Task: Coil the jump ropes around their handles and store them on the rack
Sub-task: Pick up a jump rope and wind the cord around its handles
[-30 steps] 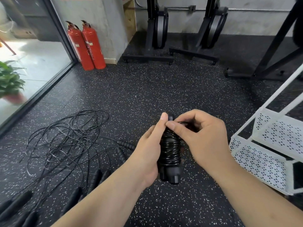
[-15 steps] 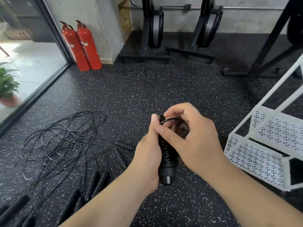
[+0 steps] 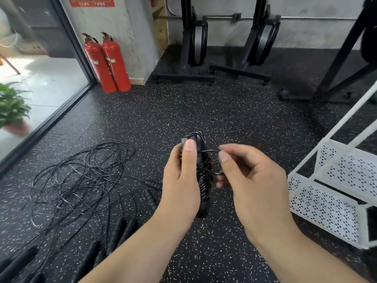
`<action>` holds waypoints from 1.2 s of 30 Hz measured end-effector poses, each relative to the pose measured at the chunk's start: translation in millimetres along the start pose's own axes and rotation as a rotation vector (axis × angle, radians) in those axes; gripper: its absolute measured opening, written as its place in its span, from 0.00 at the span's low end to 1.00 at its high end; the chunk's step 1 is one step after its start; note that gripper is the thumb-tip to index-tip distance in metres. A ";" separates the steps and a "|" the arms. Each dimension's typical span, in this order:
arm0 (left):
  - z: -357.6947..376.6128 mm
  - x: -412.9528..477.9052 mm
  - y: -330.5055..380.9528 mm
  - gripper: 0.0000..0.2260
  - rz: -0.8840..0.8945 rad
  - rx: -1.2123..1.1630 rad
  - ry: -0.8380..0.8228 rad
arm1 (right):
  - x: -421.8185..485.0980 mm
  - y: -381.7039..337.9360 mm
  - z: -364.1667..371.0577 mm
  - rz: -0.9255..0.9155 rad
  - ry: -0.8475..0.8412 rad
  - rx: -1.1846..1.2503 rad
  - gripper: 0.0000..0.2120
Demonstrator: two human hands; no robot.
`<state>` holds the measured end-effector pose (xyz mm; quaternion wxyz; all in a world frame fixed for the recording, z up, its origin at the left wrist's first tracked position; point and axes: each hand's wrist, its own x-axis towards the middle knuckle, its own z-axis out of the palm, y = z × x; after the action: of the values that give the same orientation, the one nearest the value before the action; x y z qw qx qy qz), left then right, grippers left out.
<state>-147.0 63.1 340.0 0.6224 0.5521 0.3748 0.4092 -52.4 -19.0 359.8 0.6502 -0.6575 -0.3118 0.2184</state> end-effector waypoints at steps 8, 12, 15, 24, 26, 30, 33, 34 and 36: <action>-1.6 -4.3 -0.9 0.19 0.150 0.107 -0.008 | -1.3 10.6 2.6 0.153 0.070 0.037 0.02; -3.5 -1.8 -3.2 0.19 0.173 0.151 0.014 | -1.7 8.2 2.3 0.189 0.024 0.079 0.08; -2.6 -1.7 -6.2 0.20 0.189 0.185 0.019 | -2.7 1.0 1.7 0.131 0.014 0.114 0.13; -2.0 -3.5 -11.0 0.22 0.243 0.230 -0.013 | -15.3 -9.9 7.0 -0.052 0.023 0.127 0.09; -3.3 -3.9 -9.7 0.21 0.263 0.242 -0.009 | -17.9 -11.5 8.3 -0.070 0.044 0.166 0.10; -4.5 -7.9 -10.2 0.22 0.258 0.264 -0.042 | -20.3 -14.8 12.1 -0.098 0.022 0.172 0.10; -5.9 -8.0 -12.1 0.22 0.249 0.263 -0.033 | -20.3 -13.4 12.3 -0.094 0.004 0.123 0.10; -7.4 -7.2 -12.7 0.22 0.251 0.266 -0.021 | -20.9 -13.1 12.7 -0.091 -0.007 0.103 0.10; -10.2 -5.8 -13.1 0.22 0.240 0.282 -0.005 | -22.0 -12.6 13.5 -0.081 -0.020 0.062 0.11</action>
<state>-157.3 61.0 326.0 0.4865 0.6755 0.3582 0.4227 -79.0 -25.0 368.9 0.6755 -0.6217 -0.3376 0.2080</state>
